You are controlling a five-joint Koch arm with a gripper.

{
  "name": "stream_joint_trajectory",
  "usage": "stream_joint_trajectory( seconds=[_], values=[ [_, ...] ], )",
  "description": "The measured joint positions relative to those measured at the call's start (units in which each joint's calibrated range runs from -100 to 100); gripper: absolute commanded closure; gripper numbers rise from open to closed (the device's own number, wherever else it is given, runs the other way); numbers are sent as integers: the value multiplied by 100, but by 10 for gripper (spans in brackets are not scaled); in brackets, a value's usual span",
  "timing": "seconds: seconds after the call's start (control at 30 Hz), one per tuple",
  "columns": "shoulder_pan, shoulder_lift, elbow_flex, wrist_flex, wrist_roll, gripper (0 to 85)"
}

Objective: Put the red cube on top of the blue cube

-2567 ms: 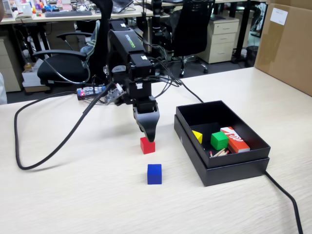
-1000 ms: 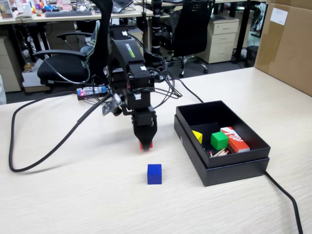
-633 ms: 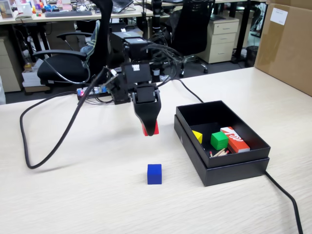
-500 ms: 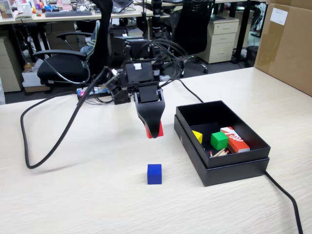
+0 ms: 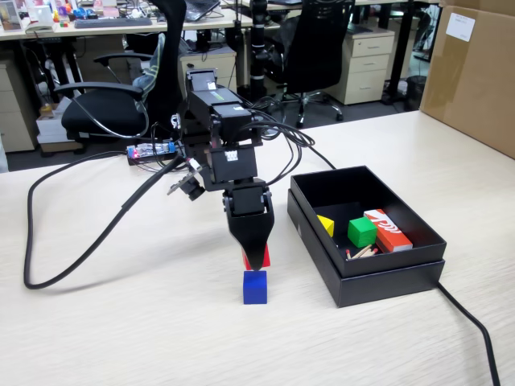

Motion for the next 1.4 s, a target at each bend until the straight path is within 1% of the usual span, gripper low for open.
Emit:
stream_joint_trajectory(
  seconds=[0.63,0.67,0.7,0.77,0.8,0.87,1.0,1.03,1.17,1.27,1.4],
  values=[
    [-15,414,46,0,0,843],
    [-15,414,46,0,0,799],
    [-10,414,46,0,-5,676],
    [-10,414,46,0,0,536],
    [-10,414,46,0,0,513],
    [-5,427,46,0,0,481],
    [0,427,46,0,-5,477],
    [0,427,46,0,-5,435],
    [-15,427,46,0,-10,422],
    [-29,427,46,0,-29,374],
    [-34,337,-37,0,-59,367]
  ],
)
